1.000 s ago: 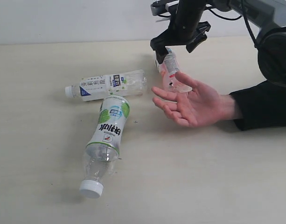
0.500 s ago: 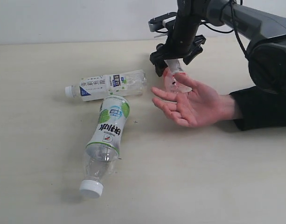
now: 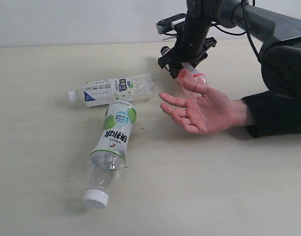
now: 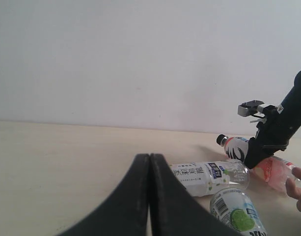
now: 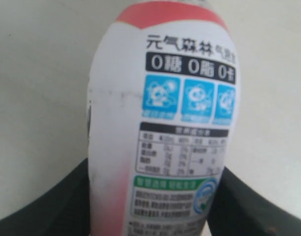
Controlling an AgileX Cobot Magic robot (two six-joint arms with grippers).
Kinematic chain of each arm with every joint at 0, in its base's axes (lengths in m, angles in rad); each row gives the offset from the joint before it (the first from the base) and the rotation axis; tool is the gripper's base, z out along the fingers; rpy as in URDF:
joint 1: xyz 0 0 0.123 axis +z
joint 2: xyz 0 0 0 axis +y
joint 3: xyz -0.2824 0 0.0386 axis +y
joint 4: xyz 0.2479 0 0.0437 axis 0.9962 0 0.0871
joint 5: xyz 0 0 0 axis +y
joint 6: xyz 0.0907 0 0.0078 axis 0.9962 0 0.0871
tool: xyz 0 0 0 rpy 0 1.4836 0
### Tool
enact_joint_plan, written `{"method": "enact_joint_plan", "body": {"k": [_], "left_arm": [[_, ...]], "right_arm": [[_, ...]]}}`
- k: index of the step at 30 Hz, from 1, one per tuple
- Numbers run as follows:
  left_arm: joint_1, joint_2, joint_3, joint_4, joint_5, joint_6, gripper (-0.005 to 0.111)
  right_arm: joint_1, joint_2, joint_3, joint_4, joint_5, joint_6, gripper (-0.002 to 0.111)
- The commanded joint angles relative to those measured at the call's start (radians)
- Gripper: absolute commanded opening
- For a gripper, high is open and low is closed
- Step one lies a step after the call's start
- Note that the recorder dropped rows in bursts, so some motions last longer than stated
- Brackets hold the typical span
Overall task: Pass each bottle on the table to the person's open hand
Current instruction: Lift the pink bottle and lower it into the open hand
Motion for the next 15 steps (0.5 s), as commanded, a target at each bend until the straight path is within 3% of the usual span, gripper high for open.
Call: {"method": "enact_joint_plan", "body": {"k": [1,5,15], "left_arm": [[0.003,-0.006,0.003,0.002,0.000,-0.003,0.001],[0.003,-0.006,0.003,0.002,0.000,-0.003,0.001],[0.003,-0.006,0.003,0.002,0.000,-0.003,0.001]], "right_arm": [[0.000,-0.024,-0.008,-0.002,-0.015,-0.007,0.010],[0.000,-0.056,-0.010,-0.030,-0.057,0.038,0.000],[-0.006,-0.211,-0.010,-0.095,0.025,0.075,0.000]]}}
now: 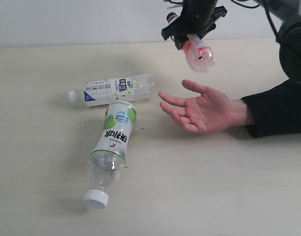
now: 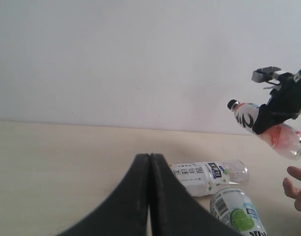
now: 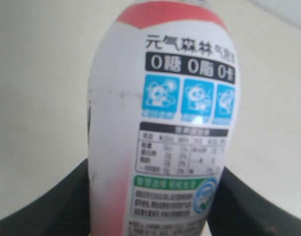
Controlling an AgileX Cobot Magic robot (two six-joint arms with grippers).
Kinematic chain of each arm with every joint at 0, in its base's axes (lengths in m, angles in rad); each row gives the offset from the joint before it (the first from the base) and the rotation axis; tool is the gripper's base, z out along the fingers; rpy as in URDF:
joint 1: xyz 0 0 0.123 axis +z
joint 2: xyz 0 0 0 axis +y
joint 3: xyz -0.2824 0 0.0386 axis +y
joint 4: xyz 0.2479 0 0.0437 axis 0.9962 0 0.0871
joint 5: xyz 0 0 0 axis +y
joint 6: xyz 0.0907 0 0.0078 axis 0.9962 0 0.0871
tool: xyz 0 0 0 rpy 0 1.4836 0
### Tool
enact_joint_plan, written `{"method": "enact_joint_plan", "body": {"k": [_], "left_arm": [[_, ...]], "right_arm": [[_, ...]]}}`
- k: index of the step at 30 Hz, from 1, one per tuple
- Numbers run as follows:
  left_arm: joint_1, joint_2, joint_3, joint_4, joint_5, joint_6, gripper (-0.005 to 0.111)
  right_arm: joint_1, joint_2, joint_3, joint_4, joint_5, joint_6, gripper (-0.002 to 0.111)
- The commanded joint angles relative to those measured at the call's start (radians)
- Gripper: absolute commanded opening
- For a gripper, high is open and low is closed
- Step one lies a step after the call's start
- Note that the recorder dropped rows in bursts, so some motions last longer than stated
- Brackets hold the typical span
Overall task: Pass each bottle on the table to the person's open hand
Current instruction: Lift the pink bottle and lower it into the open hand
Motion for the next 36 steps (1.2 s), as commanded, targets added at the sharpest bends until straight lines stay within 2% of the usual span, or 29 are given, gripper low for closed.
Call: {"method": "enact_joint_plan", "body": {"k": [1,5,10,18,23,28,36], "left_arm": [[0.003,-0.006,0.003,0.002,0.000,-0.003,0.001],[0.003,-0.006,0.003,0.002,0.000,-0.003,0.001],[0.003,-0.006,0.003,0.002,0.000,-0.003,0.001],[0.003,-0.006,0.003,0.002,0.000,-0.003,0.001],[0.003,-0.006,0.003,0.002,0.000,-0.003,0.001],[0.003,-0.006,0.003,0.002,0.000,-0.003,0.001],[0.003,-0.006,0.003,0.002,0.000,-0.003,0.001]], "right_arm": [[-0.008,-0.087,-0.010,-0.006,0.071,0.001,0.000],[-0.031,-0.146,-0.008,0.053,0.083,-0.028,0.000],[-0.049,-0.212,0.094,0.174,0.083,-0.027,0.000],[-0.046,-0.307,0.374,0.191,0.083,-0.061,0.000],[-0.046,-0.333,0.493,0.282,0.083,-0.061,0.000],[-0.046,-0.333,0.607,0.277,0.083,-0.061,0.000],[-0.046,-0.325,0.651,0.282,0.034,-0.061,0.000]]}}
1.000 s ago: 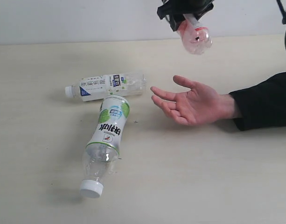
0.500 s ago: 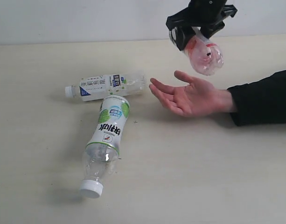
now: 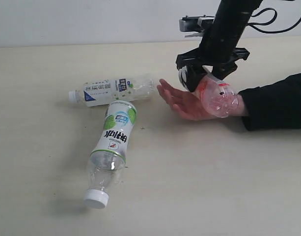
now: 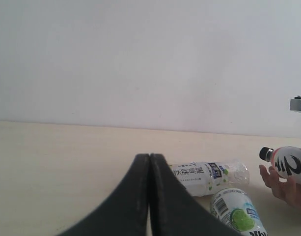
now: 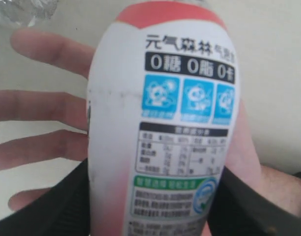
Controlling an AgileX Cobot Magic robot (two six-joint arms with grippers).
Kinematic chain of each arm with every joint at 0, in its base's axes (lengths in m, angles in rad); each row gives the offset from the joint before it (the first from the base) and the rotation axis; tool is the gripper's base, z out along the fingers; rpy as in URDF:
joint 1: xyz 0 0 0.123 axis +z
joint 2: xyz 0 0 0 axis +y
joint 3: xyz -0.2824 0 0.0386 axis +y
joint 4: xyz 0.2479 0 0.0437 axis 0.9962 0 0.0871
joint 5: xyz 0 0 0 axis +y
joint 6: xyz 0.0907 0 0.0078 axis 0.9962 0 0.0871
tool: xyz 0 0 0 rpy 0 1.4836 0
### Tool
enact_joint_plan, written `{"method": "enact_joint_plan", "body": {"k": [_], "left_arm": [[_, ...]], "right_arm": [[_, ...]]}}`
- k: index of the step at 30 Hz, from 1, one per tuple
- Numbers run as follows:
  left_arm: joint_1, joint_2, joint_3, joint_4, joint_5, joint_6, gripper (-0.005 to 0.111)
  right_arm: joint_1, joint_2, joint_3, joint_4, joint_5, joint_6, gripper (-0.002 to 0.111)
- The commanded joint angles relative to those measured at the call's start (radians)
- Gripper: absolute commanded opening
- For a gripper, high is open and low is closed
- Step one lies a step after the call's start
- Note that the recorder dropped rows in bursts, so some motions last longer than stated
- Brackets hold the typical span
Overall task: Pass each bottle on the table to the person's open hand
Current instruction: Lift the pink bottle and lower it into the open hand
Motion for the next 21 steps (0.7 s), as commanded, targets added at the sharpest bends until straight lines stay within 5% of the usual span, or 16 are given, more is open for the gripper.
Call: {"method": "enact_joint_plan", "body": {"k": [1,5,14,21], "left_arm": [[0.003,-0.006,0.003,0.002,0.000,-0.003,0.001],[0.003,-0.006,0.003,0.002,0.000,-0.003,0.001],[0.003,-0.006,0.003,0.002,0.000,-0.003,0.001],[0.003,-0.006,0.003,0.002,0.000,-0.003,0.001]], "right_arm": [[-0.001,0.002,0.009,0.004,-0.023,-0.008,0.002],[-0.001,0.024,0.009,0.005,-0.023,-0.008,0.019],[-0.001,0.032,0.009,0.005,-0.021,-0.008,0.077],[-0.001,0.032,0.009,0.005,-0.021,-0.018,0.088]]}}
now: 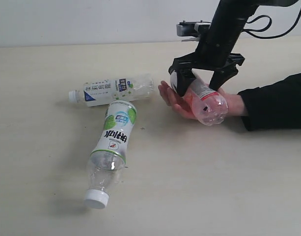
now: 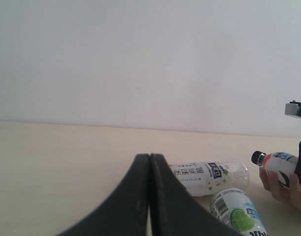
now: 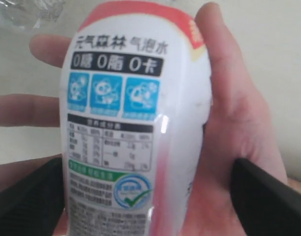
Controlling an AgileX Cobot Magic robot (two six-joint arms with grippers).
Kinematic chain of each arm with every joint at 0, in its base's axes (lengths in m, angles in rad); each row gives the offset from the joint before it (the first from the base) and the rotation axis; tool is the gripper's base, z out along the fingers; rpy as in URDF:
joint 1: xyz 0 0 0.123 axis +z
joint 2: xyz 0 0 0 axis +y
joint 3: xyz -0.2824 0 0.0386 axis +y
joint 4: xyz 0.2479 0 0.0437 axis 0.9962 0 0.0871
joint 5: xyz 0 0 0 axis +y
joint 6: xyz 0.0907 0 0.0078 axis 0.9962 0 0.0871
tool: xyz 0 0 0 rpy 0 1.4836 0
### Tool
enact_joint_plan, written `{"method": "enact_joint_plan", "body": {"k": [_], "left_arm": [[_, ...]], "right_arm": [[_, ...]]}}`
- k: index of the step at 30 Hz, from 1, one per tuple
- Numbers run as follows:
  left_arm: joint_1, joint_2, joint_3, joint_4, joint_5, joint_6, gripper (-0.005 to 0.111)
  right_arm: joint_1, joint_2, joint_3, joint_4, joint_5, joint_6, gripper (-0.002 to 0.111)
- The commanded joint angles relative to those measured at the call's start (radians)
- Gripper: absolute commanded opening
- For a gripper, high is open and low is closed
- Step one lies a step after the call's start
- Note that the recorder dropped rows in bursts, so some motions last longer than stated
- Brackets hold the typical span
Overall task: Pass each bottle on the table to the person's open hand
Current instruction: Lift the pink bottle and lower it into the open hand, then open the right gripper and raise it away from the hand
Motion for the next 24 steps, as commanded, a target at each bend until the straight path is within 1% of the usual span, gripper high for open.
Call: {"method": "enact_joint_plan", "body": {"k": [1,5,8,14,20,22,24], "left_arm": [[0.003,-0.006,0.003,0.002,0.000,-0.003,0.001],[0.003,-0.006,0.003,0.002,0.000,-0.003,0.001],[0.003,-0.006,0.003,0.002,0.000,-0.003,0.001],[0.003,-0.006,0.003,0.002,0.000,-0.003,0.001],[0.003,-0.006,0.003,0.002,0.000,-0.003,0.001],[0.003,-0.006,0.003,0.002,0.000,-0.003,0.001],[0.003,-0.006,0.003,0.002,0.000,-0.003,0.001]], "right_arm": [[-0.003,0.005,0.002,-0.025,-0.001,-0.015,0.088],[-0.003,-0.004,-0.041,-0.027,0.042,-0.019,0.088],[-0.003,-0.040,-0.052,-0.006,0.042,-0.036,0.088],[-0.003,-0.150,-0.052,0.013,0.042,-0.079,0.088],[-0.007,-0.290,-0.026,-0.041,0.026,-0.128,0.088],[-0.018,-0.362,0.016,-0.031,-0.020,-0.149,0.084],[-0.038,-0.444,0.072,-0.003,-0.062,-0.182,0.074]]}}
